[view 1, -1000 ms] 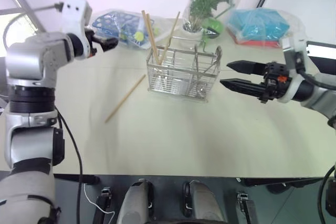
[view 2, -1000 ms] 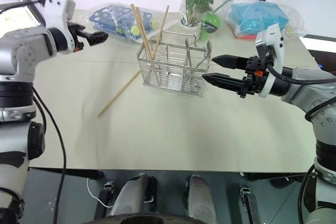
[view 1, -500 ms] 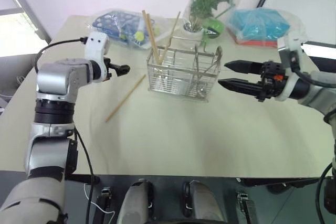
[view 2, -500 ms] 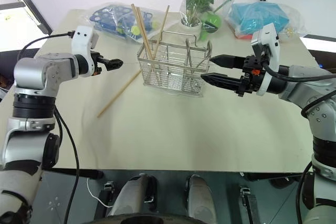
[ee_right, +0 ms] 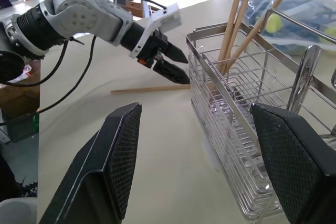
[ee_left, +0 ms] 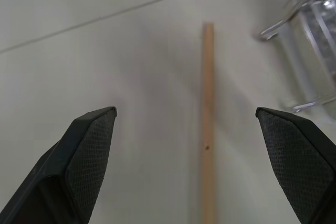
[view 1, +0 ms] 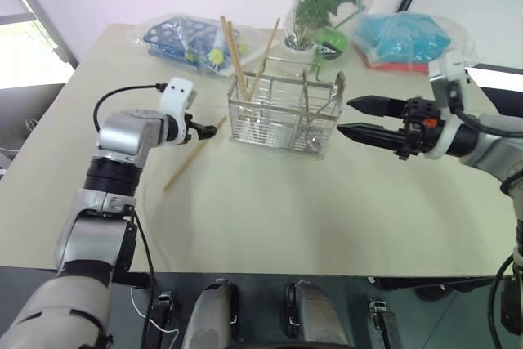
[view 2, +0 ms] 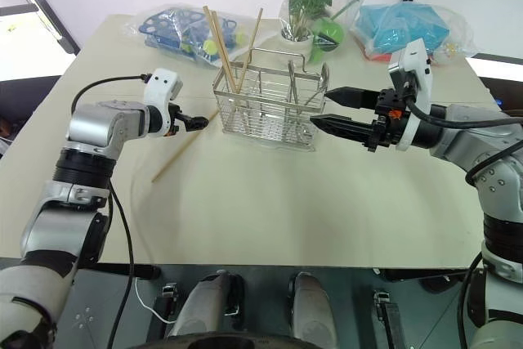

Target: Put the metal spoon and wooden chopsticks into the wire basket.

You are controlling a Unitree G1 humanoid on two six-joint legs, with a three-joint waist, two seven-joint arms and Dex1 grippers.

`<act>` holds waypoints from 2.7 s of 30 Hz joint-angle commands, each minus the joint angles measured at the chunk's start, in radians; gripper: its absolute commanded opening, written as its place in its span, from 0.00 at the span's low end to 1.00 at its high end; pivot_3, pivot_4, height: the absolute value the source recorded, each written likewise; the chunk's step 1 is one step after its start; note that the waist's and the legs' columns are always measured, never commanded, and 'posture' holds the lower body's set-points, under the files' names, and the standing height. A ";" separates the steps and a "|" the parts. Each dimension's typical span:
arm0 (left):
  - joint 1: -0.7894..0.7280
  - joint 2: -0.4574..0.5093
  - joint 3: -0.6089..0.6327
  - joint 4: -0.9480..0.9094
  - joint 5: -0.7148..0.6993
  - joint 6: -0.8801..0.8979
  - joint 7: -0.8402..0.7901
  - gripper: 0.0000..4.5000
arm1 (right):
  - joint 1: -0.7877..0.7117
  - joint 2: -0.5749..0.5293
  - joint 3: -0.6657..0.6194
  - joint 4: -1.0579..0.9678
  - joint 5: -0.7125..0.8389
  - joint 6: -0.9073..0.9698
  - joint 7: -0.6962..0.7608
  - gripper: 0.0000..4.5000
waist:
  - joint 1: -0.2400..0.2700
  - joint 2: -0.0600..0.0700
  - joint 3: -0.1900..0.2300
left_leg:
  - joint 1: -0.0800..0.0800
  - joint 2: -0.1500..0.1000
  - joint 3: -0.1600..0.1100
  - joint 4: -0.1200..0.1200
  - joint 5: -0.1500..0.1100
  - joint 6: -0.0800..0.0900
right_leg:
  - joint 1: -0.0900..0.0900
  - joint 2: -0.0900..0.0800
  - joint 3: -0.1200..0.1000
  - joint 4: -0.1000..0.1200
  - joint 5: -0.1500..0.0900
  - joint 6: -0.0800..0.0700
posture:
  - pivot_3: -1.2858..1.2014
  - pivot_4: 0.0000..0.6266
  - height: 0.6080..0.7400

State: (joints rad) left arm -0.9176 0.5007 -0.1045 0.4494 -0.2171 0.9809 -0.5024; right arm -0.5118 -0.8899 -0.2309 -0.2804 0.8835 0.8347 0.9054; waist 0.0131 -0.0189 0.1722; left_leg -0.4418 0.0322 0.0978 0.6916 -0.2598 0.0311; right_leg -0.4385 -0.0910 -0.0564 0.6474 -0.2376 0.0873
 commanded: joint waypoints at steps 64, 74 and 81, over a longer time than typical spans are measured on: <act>-0.251 -0.424 0.314 0.104 -0.182 -0.917 0.140 0.01 | 0.055 -0.006 -0.124 -0.120 0.118 0.067 -0.112 0.76 | 0.002 -0.002 0.001 | 0.000 -0.002 0.002 0.006 -0.004 0.006 | 0.004 -0.004 -0.001 -0.003 0.003 0.005 | 0.52 0.24 0.85; -0.183 -0.408 0.311 -0.066 -0.240 -0.756 0.120 0.99 | 0.060 0.006 -0.116 -0.109 0.106 0.049 -0.120 0.76 | -0.001 -0.002 0.001 | 0.000 -0.002 0.002 0.006 -0.004 0.007 | 0.004 -0.004 -0.001 -0.003 0.003 0.005 | 0.52 0.24 0.85; -0.072 0.010 0.240 -0.404 -0.320 -0.426 -0.235 0.99 | 0.078 -0.017 -0.061 -0.044 -0.014 -0.031 -0.059 0.76 | -0.015 -0.001 0.001 | 0.000 -0.001 0.002 0.006 -0.004 0.007 | 0.003 -0.003 -0.001 -0.002 0.003 0.004 | 0.52 0.24 0.85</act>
State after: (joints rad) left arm -0.9932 0.4343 0.1364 0.1495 -0.5112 0.5011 -0.6110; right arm -0.4370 -0.8854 -0.2797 -0.3447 0.9055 0.8399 0.8275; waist -0.0020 -0.0202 0.1733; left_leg -0.4419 0.0319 0.1003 0.6967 -0.2638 0.0377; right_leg -0.4363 -0.0931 -0.0568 0.6453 -0.2352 0.0915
